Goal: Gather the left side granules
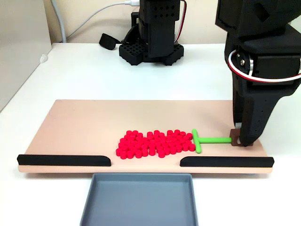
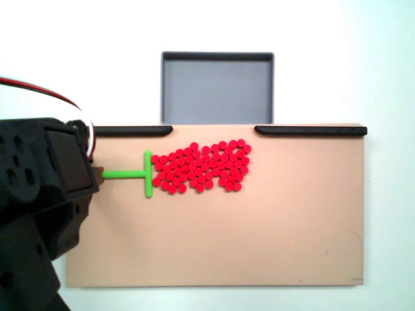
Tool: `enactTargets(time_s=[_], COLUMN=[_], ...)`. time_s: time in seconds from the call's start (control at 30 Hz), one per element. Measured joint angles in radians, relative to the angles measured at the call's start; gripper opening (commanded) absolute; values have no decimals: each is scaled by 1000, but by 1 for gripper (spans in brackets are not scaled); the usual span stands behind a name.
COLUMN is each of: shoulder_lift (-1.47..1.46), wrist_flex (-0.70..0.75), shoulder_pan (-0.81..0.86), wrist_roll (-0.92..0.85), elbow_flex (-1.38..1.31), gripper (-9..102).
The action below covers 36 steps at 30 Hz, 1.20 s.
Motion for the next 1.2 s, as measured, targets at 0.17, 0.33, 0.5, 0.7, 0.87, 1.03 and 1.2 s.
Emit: enactTargets(time_s=[0.17,0.33,0.5,0.7,0.87,1.03,1.2], shoulder_lift=[0,0,0,0,0,0,0], wrist_flex=[0,0,0,0,0,0,0], shoulder_pan=[9,18,23,34,38,48,57], wrist_roll=[-8,-8,-17,-25,-26,-29,-38], elbow_flex=[0,0,0,0,0,0,0], gripper=[0,0,0,0,0,0,0])
